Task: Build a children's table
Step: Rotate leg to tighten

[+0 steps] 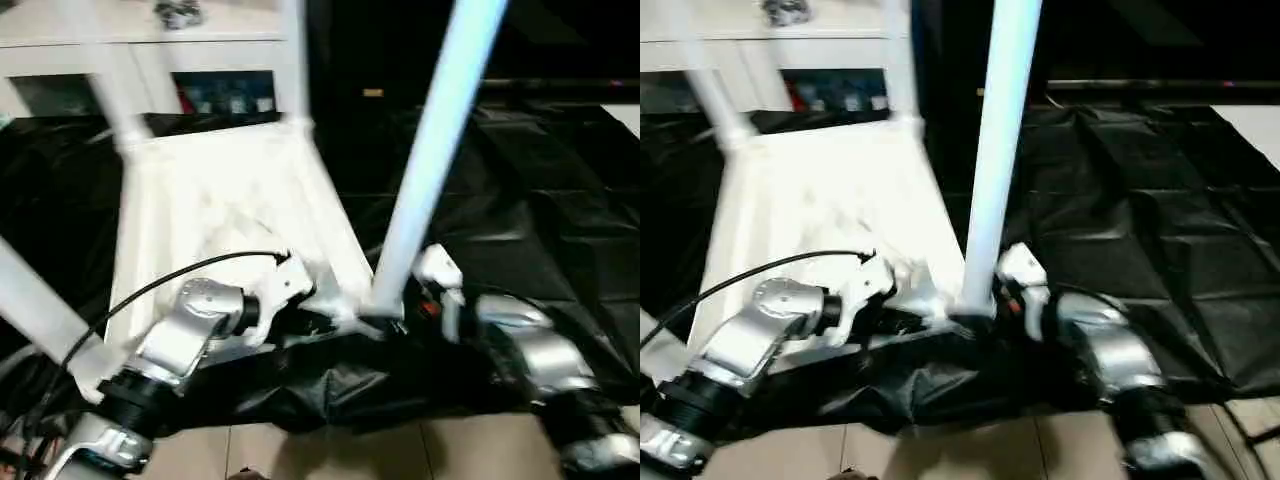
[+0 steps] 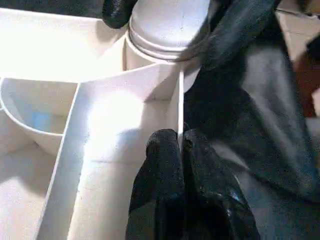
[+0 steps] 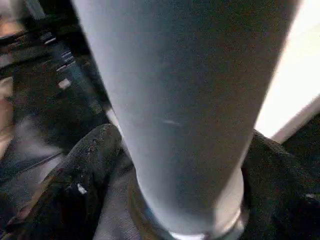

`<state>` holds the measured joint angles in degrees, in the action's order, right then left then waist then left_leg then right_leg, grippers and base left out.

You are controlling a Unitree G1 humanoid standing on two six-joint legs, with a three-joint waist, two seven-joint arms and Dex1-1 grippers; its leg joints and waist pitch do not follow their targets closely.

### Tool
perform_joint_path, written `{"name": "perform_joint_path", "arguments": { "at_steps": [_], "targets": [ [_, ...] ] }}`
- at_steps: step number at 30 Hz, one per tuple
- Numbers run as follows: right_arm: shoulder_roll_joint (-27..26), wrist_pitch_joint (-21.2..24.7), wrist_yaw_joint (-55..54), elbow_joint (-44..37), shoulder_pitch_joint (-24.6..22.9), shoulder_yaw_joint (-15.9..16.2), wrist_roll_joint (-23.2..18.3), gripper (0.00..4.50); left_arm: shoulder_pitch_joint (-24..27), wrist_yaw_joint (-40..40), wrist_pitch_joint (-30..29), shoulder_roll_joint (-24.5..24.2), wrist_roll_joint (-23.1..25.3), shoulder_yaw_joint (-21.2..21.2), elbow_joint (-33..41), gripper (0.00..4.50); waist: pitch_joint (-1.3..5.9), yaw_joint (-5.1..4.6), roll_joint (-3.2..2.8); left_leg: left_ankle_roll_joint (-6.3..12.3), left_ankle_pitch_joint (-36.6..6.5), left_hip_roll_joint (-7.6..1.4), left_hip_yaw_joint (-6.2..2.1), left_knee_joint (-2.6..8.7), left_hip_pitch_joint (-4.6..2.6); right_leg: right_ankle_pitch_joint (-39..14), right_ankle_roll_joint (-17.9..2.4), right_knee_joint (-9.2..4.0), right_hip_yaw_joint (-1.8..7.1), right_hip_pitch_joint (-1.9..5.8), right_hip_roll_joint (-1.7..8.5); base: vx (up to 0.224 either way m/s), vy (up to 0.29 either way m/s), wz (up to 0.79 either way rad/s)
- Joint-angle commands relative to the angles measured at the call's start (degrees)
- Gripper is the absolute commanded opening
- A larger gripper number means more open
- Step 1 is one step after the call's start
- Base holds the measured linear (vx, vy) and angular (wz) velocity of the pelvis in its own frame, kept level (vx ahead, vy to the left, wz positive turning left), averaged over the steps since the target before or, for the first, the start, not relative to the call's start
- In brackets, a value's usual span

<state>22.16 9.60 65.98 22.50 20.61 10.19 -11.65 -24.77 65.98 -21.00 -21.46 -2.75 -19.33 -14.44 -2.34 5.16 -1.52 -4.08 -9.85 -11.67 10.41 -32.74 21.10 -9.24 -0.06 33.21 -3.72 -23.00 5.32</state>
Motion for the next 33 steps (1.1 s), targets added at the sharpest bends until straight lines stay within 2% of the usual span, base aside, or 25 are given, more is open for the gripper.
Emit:
{"name": "perform_joint_path", "arguments": {
  "at_steps": [1,5,8,13,14,17,18,19,20,21,22,23,24,25,27,30,31,32,33],
  "targets": [
    [-0.7,0.6,3.1,-1.8,-0.4,3.2,-0.9,3.35,-1.2,0.5,0.8,0.4,-0.9,-1.2,0.9,0.0,3.18,-0.23,0.59,2.67,-15.3,-1.45,-0.02,3.78,-0.87,-17.1,-11.6,-3.66,2.0,2.35,2.4,0.0,0.0,0.0],
    [-1.1,1.4,3.6,-3.0,-0.8,3.6,-1.1,3.06,-1.5,1.0,1.2,0.1,-1.1,-1.5,0.5,0.0,3.29,-0.23,0.63,2.34,-14.4,-1.36,-0.14,3.79,-0.71,-17.1,-11.0,-3.63,1.95,2.44,2.4,0.0,0.0,0.0],
    [-1.0,1.9,3.9,-3.7,-1.1,3.8,-1.4,2.79,-1.6,1.3,1.2,0.2,-1.1,-1.4,0.4,0.0,3.53,-0.15,0.6,2.78,-12.1,-1.34,-0.07,3.55,-0.6,-13.3,-11.9,-3.16,1.93,2.58,2.29,0.0,0.0,0.0],
    [-1.6,2.2,3.6,-3.9,-1.6,3.8,-1.2,2.62,-1.5,-0.5,0.7,1.2,-0.8,-0.6,0.1,0.0,3.55,-0.1,0.68,3.26,-11.5,-1.29,-0.01,3.43,-0.54,-12.4,-12.4,-3.05,1.88,2.66,2.32,0.0,0.0,0.0],
    [-3.0,2.3,1.0,-3.1,-1.8,2.9,-1.0,2.62,-1.7,-3.7,0.0,2.6,-0.5,0.5,-0.5,0.0,3.49,-0.07,0.47,3.11,-12.1,-1.34,0.02,3.45,-0.65,-13.0,-12.4,-3.2,1.93,2.54,2.33,0.0,0.0,0.0],
    [-6.3,1.7,-6.7,-0.1,-1.1,1.0,0.5,2.59,-2.3,-9.0,-1.3,5.3,0.0,2.0,-1.5,0.0,3.31,-0.18,0.65,2.33,-13.5,-1.22,-0.03,3.62,-0.64,-16.1,-11.7,-3.56,1.88,2.55,2.41,0.0,0.0,0.0],
    [-8.2,0.8,-11.6,2.4,-0.3,-0.2,1.5,2.59,-2.5,-11.6,-1.9,6.6,0.3,2.7,-2.0,0.0,3.1,-0.51,0.55,1.31,-15.8,-1.17,-0.15,3.81,-0.78,-20.7,-10.5,-4.04,1.78,2.25,2.57,0.0,0.0,0.0],
    [-9.3,0.5,-14.2,3.7,0.1,-0.9,2.1,2.58,-2.7,-12.9,-2.1,7.3,0.4,3.0,-2.2,0.0,3.1,-0.51,0.55,1.31,-15.8,-1.17,-0.15,3.81,-0.78,-20.7,-10.5,-4.04,1.78,2.25,2.57,0.0,0.0,0.0],
    [-11.0,0.8,-19.2,6.7,1.3,-2.3,2.7,2.58,-2.9,-14.7,-2.5,8.4,0.9,3.1,-2.3,0.0,3.04,-0.95,0.75,0.39,-17.3,-0.95,-0.42,4.01,-0.74,-24.7,-8.6,-4.51,1.52,2.4,2.57,0.0,0.0,0.0],
    [-11.1,0.8,-19.5,6.8,1.4,-2.4,2.7,2.58,-2.9,-14.8,-2.6,8.5,0.9,3.1,-2.3,0.0,3.07,-1.13,0.72,0.11,-17.2,-0.96,-0.55,4.06,-0.55,-25.2,-8.2,-4.39,1.5,2.49,2.64,0.0,0.0,0.0],
    [-14.1,0.7,-26.9,11.3,3.2,-4.3,3.3,2.58,-3.3,-18.2,-3.7,10.9,1.4,3.5,-2.4,0.0,2.92,-1.87,0.62,-0.36,-18.0,-0.91,-0.58,4.15,-0.46,-26.7,-7.7,-4.61,1.43,2.23,2.6,0.0,0.0,0.0],
    [-14.1,0.7,-26.9,11.3,3.2,-4.3,3.3,2.57,-3.3,-18.2,-3.7,10.9,1.4,3.5,-2.4,0.0,2.93,-2.34,0.6,-0.55,-18.9,-0.73,-0.76,4.09,-0.5,-28.6,-6.9,-4.95,1.16,2.3,2.56,0.0,0.0,0.0],
    [-16.9,0.8,-32.5,14.2,4.5,-5.6,3.6,2.56,-3.7,-20.7,-4.3,13.2,1.7,3.7,-2.7,0.0,3.09,-2.58,0.71,-0.32,-18.3,-0.76,-0.79,4.07,-0.3,-28.0,-6.6,-4.91,1.25,2.4,2.66,0.0,0.0,0.0],
    [-16.9,0.8,-32.5,14.2,4.5,-5.6,3.6,2.56,-3.7,-20.7,-4.3,13.2,1.7,3.7,-2.7,0.0,3.09,-2.58,0.71,-0.32,-18.3,-0.76,-0.79,4.07,-0.3,-28.0,-6.6,-4.91,1.25,2.4,2.66,0.0,0.0,0.0],
    [-19.8,-0.1,-36.3,15.7,5.5,-5.1,5.1,2.56,-3.8,-22.5,-4.6,15.1,2.1,3.5,-3.3,0.0,2.94,-3.23,0.83,0.21,-19.4,-0.6,-0.85,4.02,-0.23,-29.7,-6.0,-5.37,1.03,2.14,2.54,0.0,0.0,0.0],
    [-21.4,-2.3,-35.8,16.4,5.9,-4.3,6.1,2.56,-3.9,-22.9,-4.3,15.8,2.2,3.3,-3.7,0.0,3.03,-3.07,0.86,0.82,-19.2,-0.63,-0.72,3.86,-0.53,-29.1,-6.1,-5.53,1.18,1.8,2.55,0.0,0.0,0.0],
    [-21.6,-2.3,-35.6,16.4,5.9,-4.5,5.9,2.91,-3.9,-22.8,-4.3,15.8,2.2,3.3,-3.6,0.0,3.06,-3.05,0.83,0.97,-19.1,-0.64,-0.71,3.86,-0.51,-28.5,-6.4,-5.42,1.23,1.86,2.52,0.0,0.0,0.0],
    [-21.7,-2.2,-35.5,16.6,6.2,-4.8,5.4,3.12,-3.9,-22.8,-4.3,15.7,2.0,3.3,-3.6,0.0,3.02,-3.04,0.79,1.28,-18.6,-0.75,-0.74,4.07,-0.26,-26.4,-7.0,-5.11,1.24,2.04,2.34,0.0,0.0,0.0],
    [-21.4,-1.9,-34.7,16.6,6.5,-5.2,4.8,3.26,-3.9,-21.9,-3.8,15.0,1.9,3.1,-3.3,0.0,3.03,-3.04,0.53,1.23,-18.9,-0.8,-0.75,4.09,-0.36,-26.0,-7.2,-5.05,1.23,2.01,2.33,0.0,0.0,0.0]
  ]
}}
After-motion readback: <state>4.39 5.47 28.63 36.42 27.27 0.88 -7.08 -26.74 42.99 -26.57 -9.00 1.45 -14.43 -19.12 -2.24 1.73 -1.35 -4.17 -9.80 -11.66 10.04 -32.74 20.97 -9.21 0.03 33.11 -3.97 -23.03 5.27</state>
